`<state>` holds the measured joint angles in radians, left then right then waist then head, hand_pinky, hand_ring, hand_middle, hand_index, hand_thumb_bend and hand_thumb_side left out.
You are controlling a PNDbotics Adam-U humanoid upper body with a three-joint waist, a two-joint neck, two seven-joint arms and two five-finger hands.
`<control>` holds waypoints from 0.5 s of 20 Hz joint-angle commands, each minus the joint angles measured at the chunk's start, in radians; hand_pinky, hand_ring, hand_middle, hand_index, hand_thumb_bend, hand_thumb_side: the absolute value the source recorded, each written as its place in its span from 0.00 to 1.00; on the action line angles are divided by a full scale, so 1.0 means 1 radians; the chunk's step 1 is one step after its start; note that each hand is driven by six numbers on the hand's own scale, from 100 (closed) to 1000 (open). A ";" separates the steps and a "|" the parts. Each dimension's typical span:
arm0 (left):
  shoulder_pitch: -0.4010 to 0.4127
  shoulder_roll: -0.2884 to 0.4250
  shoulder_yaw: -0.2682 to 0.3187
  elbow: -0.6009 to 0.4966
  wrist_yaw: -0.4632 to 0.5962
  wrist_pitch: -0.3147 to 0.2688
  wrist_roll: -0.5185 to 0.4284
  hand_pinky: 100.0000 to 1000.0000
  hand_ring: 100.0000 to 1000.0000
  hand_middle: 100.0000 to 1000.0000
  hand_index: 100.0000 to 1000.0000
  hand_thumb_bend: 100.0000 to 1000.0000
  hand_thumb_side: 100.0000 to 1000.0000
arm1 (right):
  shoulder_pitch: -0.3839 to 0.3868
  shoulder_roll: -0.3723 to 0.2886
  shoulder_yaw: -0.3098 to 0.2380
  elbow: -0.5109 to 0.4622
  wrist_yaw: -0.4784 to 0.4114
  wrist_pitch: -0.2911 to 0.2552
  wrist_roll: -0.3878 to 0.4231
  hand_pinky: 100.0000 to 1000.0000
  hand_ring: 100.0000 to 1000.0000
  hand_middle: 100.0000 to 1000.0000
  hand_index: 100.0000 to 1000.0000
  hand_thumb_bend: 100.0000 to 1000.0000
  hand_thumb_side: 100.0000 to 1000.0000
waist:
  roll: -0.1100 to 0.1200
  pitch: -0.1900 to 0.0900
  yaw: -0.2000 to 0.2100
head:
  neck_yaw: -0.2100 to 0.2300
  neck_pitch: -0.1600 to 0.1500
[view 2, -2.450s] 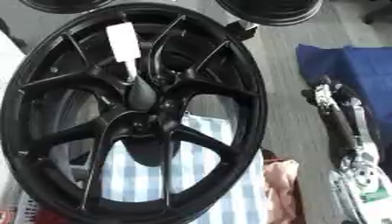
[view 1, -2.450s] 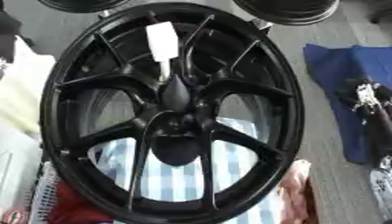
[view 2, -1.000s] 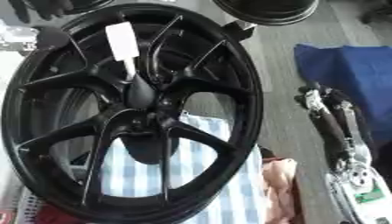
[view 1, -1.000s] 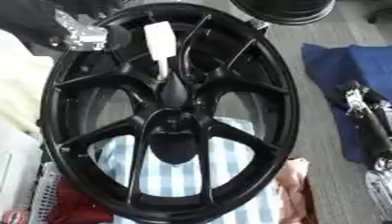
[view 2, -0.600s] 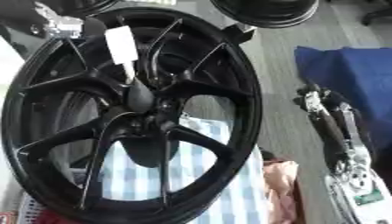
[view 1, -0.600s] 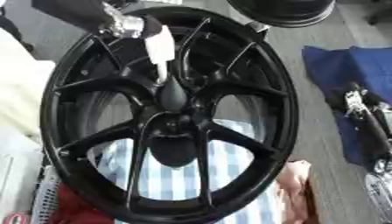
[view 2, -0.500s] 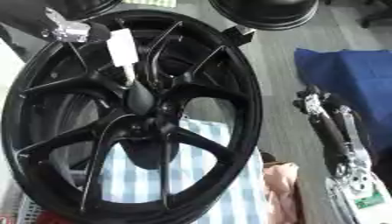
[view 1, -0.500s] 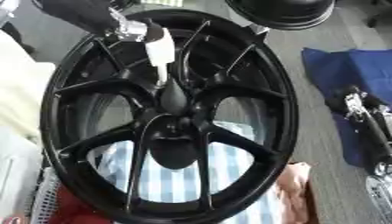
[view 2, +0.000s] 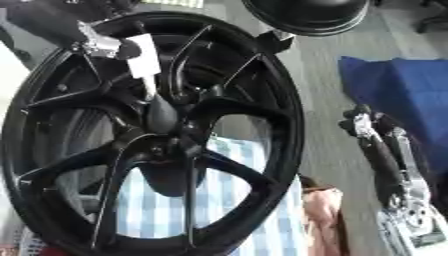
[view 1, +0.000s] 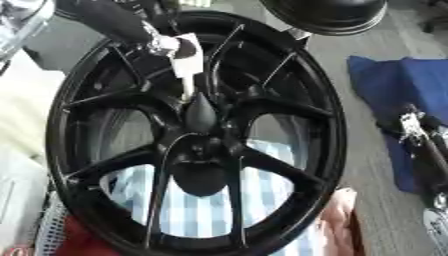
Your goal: Pull the pin out of the wheel hub.
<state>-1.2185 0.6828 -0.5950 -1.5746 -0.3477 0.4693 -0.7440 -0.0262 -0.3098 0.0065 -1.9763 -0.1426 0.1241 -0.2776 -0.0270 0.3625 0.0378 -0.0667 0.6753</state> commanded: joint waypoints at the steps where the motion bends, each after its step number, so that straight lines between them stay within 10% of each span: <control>1: -0.022 0.002 0.007 0.011 -0.012 0.039 -0.058 0.77 0.84 0.81 0.88 0.45 0.60 | -0.008 -0.002 -0.001 -0.024 -0.001 0.003 -0.007 0.81 0.67 0.45 0.58 0.00 0.60 | -0.001 -0.010 -0.002 | 0.009 -0.011; 10: -0.024 -0.023 0.003 0.048 -0.037 0.038 -0.075 0.75 0.82 0.79 0.86 0.45 0.62 | -0.016 0.014 0.002 -0.024 0.003 0.014 -0.020 0.81 0.67 0.45 0.58 0.00 0.63 | -0.004 0.014 -0.007 | 0.023 -0.014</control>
<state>-1.2188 0.6499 -0.6004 -1.5243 -0.3768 0.4533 -0.7600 -0.0356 -0.2895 0.0106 -1.9763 -0.1426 0.1373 -0.2946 -0.0307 0.3931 0.0326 -0.0464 0.6745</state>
